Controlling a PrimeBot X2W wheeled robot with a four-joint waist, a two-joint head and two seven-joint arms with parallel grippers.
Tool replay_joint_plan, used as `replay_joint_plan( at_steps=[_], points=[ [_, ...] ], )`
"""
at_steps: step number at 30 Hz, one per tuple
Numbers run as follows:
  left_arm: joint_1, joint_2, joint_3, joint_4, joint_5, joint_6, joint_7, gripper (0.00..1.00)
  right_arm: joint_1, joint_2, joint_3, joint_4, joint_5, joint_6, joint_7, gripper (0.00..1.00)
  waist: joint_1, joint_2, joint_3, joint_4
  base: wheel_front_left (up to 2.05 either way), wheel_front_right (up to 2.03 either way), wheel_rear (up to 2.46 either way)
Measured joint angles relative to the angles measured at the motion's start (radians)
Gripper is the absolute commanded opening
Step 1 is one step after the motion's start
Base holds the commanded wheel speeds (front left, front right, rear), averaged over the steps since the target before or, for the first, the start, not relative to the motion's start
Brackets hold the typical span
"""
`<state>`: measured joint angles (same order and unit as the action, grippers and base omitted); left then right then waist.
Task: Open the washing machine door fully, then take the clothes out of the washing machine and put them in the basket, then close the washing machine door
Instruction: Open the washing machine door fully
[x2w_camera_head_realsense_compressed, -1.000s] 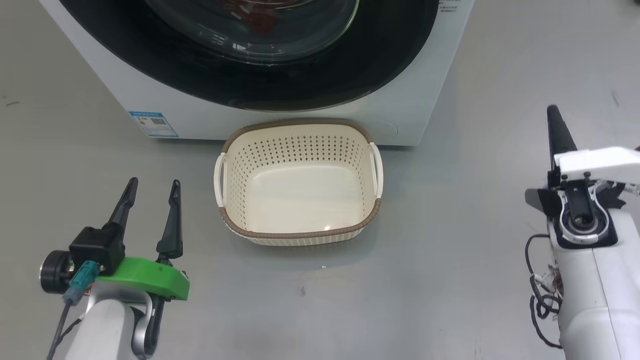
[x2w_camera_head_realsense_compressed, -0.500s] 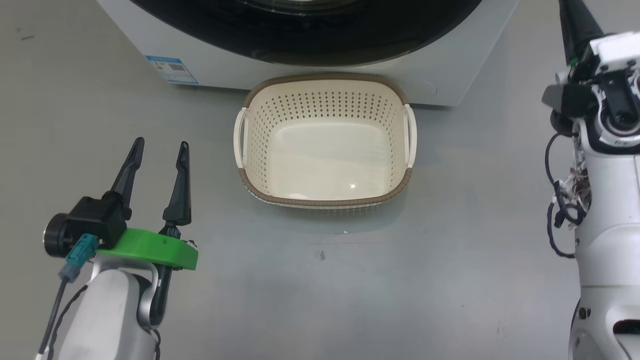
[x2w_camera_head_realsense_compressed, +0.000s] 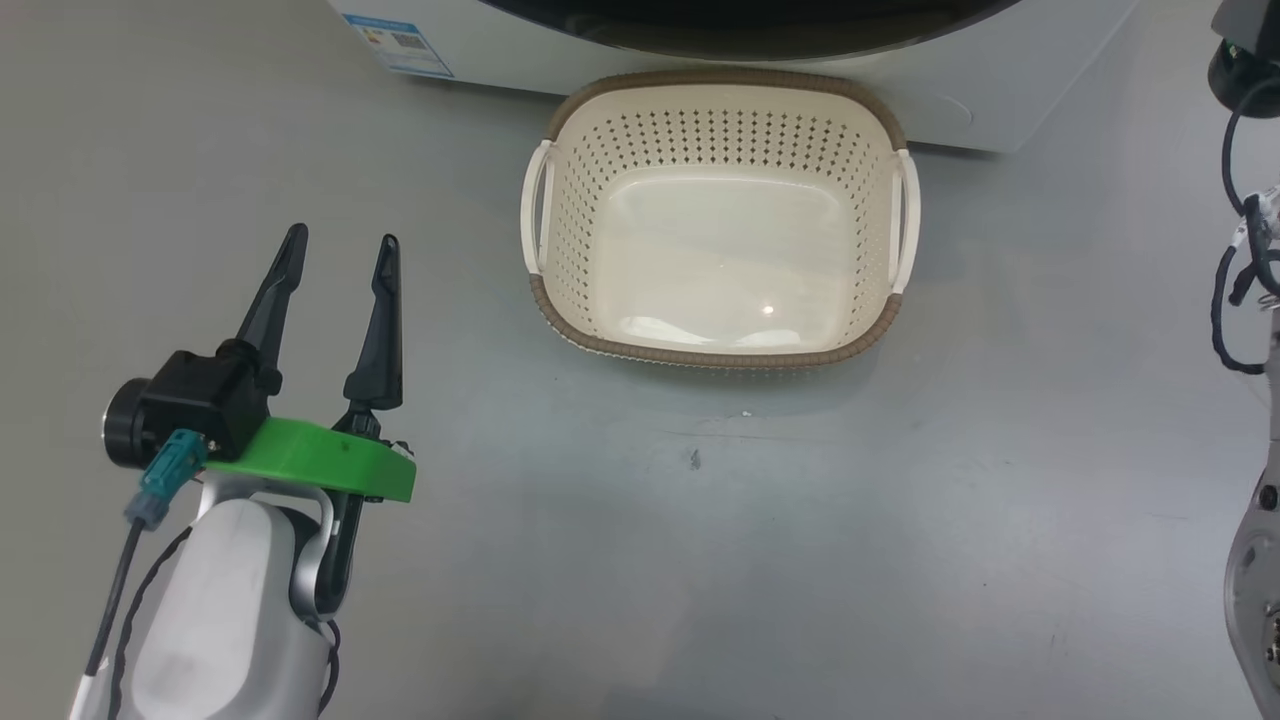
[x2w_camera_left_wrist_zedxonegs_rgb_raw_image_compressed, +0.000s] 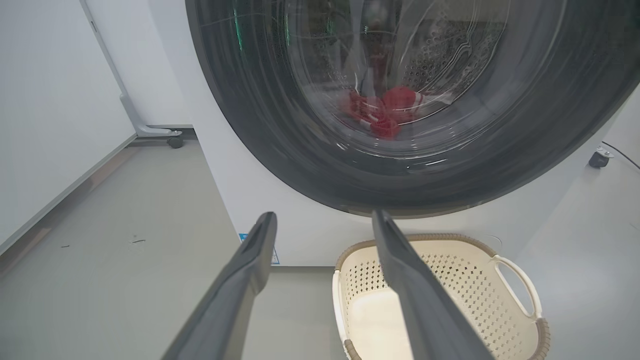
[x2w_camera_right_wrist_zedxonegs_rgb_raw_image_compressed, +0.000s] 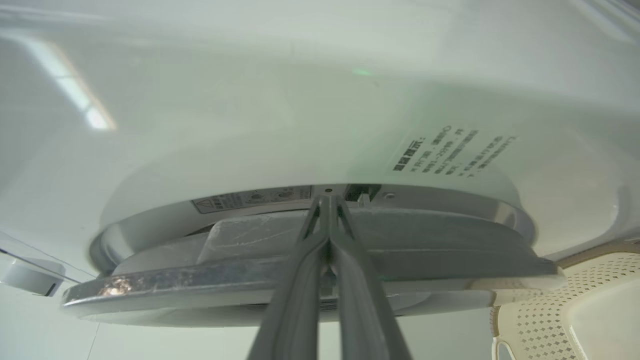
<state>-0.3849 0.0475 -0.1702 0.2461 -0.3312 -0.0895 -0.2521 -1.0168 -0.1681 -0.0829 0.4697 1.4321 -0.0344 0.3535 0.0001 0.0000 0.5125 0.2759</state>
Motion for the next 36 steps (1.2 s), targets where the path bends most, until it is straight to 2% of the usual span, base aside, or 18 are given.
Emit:
replay_joint_plan(
  at_steps=[3,13,24,36],
  points=[
    [-0.006,-0.002,0.001,0.000,0.000,-0.004,0.000,1.00,-0.028,-0.020,0.017,0.020,0.000,-0.022,0.039,0.00,0.0000,0.0000,0.012,0.014,0.00,0.00,0.00],
    [-0.010,-0.010,0.006,0.003,0.000,-0.005,0.000,1.00,-0.125,-0.055,0.051,0.067,-0.001,-0.048,0.117,0.00,-0.0001,0.0000,0.034,0.033,0.00,0.00,0.00],
    [-0.018,-0.016,0.012,0.005,0.000,-0.014,0.000,1.00,-0.158,-0.074,0.065,0.110,0.006,-0.048,0.197,0.00,-0.0001,0.0000,0.036,0.031,0.00,0.00,0.00],
    [-0.022,-0.021,0.027,0.012,0.008,-0.017,0.000,1.00,-0.157,-0.086,0.071,0.158,0.064,-0.046,0.309,0.00,-0.0001,0.0000,0.021,0.016,0.00,0.00,0.00]
  ],
)
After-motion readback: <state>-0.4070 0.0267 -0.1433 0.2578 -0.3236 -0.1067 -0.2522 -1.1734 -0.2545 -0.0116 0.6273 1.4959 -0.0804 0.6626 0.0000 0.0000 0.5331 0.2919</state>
